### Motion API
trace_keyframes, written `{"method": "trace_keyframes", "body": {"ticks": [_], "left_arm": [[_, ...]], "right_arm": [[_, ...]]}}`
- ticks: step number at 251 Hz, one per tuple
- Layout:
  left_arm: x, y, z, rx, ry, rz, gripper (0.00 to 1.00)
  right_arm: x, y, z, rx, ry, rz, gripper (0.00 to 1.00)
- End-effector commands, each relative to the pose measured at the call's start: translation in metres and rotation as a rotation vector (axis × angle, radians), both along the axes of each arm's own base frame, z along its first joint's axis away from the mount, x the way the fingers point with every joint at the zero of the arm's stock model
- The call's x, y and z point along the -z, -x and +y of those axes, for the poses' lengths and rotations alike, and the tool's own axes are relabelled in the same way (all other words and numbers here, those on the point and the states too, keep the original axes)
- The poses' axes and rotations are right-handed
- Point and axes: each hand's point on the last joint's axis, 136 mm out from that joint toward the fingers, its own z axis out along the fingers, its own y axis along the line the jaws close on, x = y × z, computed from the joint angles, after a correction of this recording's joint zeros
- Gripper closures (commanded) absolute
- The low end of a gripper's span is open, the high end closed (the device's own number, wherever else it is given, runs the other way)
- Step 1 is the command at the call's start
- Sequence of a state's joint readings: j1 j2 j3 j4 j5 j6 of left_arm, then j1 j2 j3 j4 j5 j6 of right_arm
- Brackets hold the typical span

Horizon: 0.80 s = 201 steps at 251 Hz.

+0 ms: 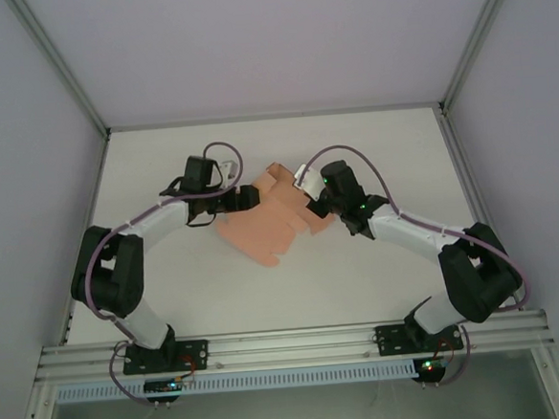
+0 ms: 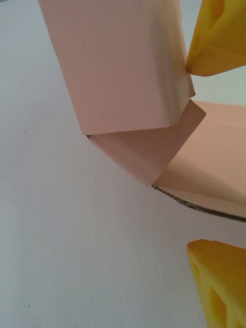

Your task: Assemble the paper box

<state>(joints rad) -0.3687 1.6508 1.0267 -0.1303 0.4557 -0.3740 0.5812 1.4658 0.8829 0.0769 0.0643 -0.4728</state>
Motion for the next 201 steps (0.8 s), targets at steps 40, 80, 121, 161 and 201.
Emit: {"method": "trace_keyframes", "body": {"ticks": [40, 80, 121, 161, 201], "left_arm": [[-0.037, 0.002, 0.036, -0.068, 0.018, -0.096, 0.1], [-0.05, 0.001, 0.065, -0.139, -0.017, -0.152, 0.0], [-0.049, -0.018, 0.079, -0.19, -0.065, -0.158, 0.0], [-0.038, -0.036, 0.068, -0.127, -0.054, -0.198, 0.0], [-0.019, -0.039, 0.045, -0.029, -0.041, -0.251, 0.08]], "right_arm": [[-0.022, -0.017, -0.026, -0.023, 0.247, -0.106, 0.98], [-0.035, -0.032, -0.029, -0.057, 0.379, -0.22, 0.99], [-0.033, -0.051, -0.018, -0.113, 0.561, -0.383, 1.0], [-0.028, -0.062, -0.001, -0.159, 0.637, -0.495, 1.0], [-0.011, -0.063, 0.008, -0.199, 0.656, -0.541, 1.0]]}}
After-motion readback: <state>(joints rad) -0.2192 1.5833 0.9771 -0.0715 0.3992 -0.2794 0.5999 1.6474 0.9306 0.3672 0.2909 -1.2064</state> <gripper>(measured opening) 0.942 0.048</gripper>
